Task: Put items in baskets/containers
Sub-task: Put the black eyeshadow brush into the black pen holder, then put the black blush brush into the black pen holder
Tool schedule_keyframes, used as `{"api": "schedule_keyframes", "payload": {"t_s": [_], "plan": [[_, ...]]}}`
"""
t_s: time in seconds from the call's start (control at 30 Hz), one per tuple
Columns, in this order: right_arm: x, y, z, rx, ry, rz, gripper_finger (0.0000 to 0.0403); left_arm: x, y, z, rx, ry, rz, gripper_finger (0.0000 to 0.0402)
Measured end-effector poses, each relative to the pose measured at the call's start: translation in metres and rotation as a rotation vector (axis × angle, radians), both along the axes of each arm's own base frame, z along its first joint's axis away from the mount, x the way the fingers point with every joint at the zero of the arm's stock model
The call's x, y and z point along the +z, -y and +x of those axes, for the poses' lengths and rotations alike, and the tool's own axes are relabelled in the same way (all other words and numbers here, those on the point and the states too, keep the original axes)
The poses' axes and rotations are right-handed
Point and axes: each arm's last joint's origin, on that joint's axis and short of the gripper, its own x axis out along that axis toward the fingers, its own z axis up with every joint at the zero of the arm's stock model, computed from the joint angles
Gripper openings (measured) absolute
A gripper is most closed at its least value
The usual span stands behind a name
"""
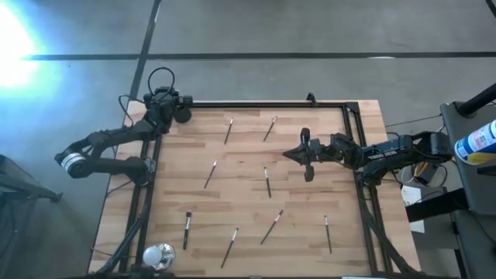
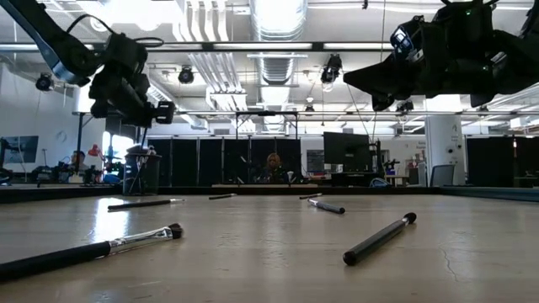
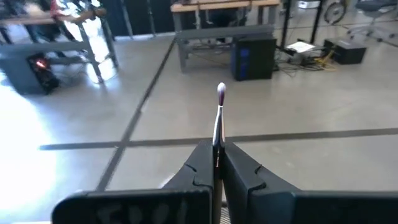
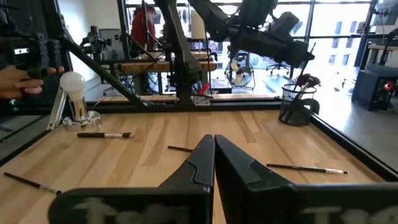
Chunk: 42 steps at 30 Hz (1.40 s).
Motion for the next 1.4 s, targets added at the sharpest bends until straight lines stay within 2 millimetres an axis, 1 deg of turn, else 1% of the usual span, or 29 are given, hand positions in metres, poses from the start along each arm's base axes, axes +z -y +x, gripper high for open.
{"api": "schedule_keyframes", "payload": {"t_s": [0.2,0.43,0.53,0.63,0.8,1.0,1.1,1.23,1.33,1.4], "plan": [[0.0,0.0,0.0,0.0,0.001,0.0,0.0008,-0.005,-0.007,0.004,-0.013,0.009,-0.009,0.001],[0.0,0.0,0.0,0.001,0.002,0.0,0.0008,-0.011,-0.021,0.01,0.006,-0.012,-0.044,0.001],[0.0,0.0,0.0,0.0,0.002,0.001,0.0008,-0.011,-0.025,0.012,0.008,-0.01,-0.045,0.001],[0.0,0.0,0.0,0.001,0.002,0.001,0.0008,-0.008,-0.026,0.013,0.007,-0.005,-0.038,0.0025],[0.0,0.0,0.0,0.0,0.002,0.0,0.0008,-0.001,-0.023,0.011,0.005,0.006,-0.022,0.0058],[0.0,0.0,0.0,0.0,0.002,-0.004,0.0008,0.002,-0.016,0.007,0.01,0.001,-0.057,0.0073],[0.0,0.0,0.0,0.0,0.002,-0.006,0.0008,0.001,-0.013,0.005,0.007,-0.006,-0.09,0.0074],[0.0,0.0,0.0,0.0,0.002,-0.007,0.0008,0.004,-0.007,0.003,-0.042,-0.001,-0.121,0.0071],[0.0,0.0,0.0,0.0,0.001,-0.007,0.0008,0.009,0.0,0.003,-0.08,0.004,-0.127,0.0054],[0.0,0.0,0.0,0.0,0.001,-0.006,0.0008,0.015,0.007,0.003,-0.113,-0.002,-0.139,0.0036]]}}
